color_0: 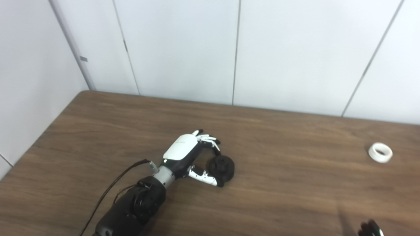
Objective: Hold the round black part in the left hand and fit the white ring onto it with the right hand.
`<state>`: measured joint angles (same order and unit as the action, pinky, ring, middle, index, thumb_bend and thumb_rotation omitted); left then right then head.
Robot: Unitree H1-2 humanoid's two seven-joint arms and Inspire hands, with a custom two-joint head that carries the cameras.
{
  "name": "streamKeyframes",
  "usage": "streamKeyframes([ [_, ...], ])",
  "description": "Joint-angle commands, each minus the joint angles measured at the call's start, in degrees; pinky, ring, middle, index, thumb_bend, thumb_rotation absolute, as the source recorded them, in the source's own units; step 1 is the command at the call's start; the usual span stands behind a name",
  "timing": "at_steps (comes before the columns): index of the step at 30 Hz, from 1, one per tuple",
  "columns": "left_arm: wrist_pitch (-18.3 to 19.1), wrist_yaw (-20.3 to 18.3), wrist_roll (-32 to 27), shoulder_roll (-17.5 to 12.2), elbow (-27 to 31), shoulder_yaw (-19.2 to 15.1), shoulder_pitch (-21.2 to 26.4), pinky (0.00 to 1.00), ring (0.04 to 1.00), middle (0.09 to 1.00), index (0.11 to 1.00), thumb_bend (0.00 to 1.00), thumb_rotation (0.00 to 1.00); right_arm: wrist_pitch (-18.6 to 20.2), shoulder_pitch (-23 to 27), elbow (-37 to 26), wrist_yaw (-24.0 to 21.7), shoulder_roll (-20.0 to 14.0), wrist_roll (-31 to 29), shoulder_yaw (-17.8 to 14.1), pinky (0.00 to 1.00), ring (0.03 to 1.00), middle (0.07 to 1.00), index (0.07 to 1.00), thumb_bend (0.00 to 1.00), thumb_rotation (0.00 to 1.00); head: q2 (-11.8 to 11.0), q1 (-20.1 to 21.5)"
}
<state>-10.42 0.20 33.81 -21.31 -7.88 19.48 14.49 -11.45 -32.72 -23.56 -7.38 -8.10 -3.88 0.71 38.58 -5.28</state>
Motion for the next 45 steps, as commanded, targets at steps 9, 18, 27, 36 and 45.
streamKeyframes([
  [9,-2.4,-8.5,5.0,-2.1,6.8,4.5,-0.6,1.0,0.943,0.842,0.476,0.52,0.05,0.3,0.2,-3.5,0.6,1.8,2.9,1.9,0.96,1.0,1.0,0.999,0.79,0.97,1.8,4.9],
  [18,-3.5,-12.1,7.4,-3.2,9.3,6.5,-1.7,1.0,0.954,0.851,0.477,0.52,0.05,2.1,0.9,-5.6,1.6,3.6,5.7,3.2,0.96,1.0,1.0,0.99,0.78,0.95,2.7,8.1],
  [27,-5.4,-11.6,7.5,-3.9,9.4,6.8,-2.8,1.0,0.948,0.842,0.477,0.52,0.05,3.5,1.3,-6.7,2.8,5.0,8.1,4.6,0.97,1.0,1.0,0.995,0.78,0.96,2.9,12.9],
  [36,-8.7,-10.8,5.0,-4.7,6.9,5.1,-3.5,1.0,0.966,0.853,0.478,0.52,0.05,10.8,2.8,-15.8,6.4,5.7,9.6,2.9,0.84,0.959,0.975,0.944,0.67,0.91,1.8,23.8],
  [45,-13.2,-10.2,2.4,-5.3,3.8,3.3,-3.2,1.0,0.958,0.853,0.477,0.52,0.05,17.9,10.3,-18.5,10.6,5.2,15.3,-0.8,0.81,0.939,0.972,0.943,0.62,0.88,1.3,31.0],
])
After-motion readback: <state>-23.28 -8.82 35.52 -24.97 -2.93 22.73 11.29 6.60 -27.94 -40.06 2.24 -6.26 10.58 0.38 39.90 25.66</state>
